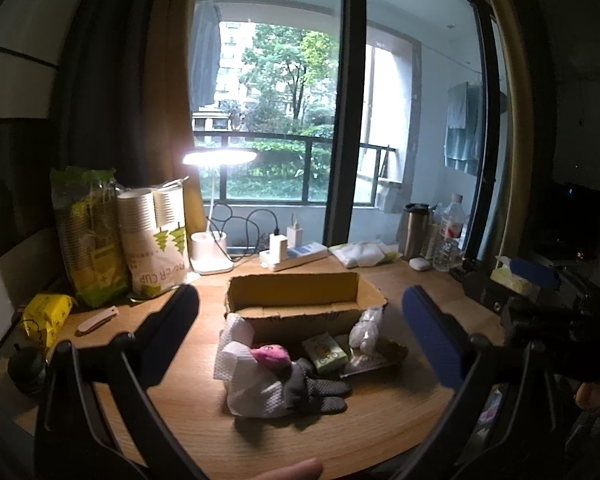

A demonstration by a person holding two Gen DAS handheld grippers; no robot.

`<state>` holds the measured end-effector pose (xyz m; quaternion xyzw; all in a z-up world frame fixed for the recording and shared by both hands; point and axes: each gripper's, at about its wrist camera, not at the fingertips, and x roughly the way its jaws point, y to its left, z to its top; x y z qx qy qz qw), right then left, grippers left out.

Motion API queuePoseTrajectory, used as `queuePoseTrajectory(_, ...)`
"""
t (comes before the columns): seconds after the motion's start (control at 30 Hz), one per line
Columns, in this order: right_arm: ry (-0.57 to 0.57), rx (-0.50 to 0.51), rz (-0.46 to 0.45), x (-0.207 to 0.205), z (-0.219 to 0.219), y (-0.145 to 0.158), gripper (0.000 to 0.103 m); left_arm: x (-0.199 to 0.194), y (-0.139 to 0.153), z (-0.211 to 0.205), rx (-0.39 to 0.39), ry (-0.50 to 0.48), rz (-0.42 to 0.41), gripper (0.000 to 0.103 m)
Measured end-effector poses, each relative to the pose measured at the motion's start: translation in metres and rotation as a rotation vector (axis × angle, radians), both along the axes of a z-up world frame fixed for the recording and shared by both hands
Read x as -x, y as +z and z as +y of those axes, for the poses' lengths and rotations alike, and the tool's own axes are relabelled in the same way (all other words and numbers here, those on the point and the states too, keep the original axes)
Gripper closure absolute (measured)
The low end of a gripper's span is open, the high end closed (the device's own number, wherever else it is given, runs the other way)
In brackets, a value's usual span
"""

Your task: Organize soft objects

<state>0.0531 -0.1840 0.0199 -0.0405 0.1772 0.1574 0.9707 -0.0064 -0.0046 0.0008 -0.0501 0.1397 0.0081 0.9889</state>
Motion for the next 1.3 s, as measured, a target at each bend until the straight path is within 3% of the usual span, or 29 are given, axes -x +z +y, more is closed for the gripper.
queuePoseTrajectory(1.3,0.005,0.009,0.008,0.0019,0.0048,-0.0032,0.013,0.0011,-0.0007,0.0066,0.010,0.024,0.004,0.000)
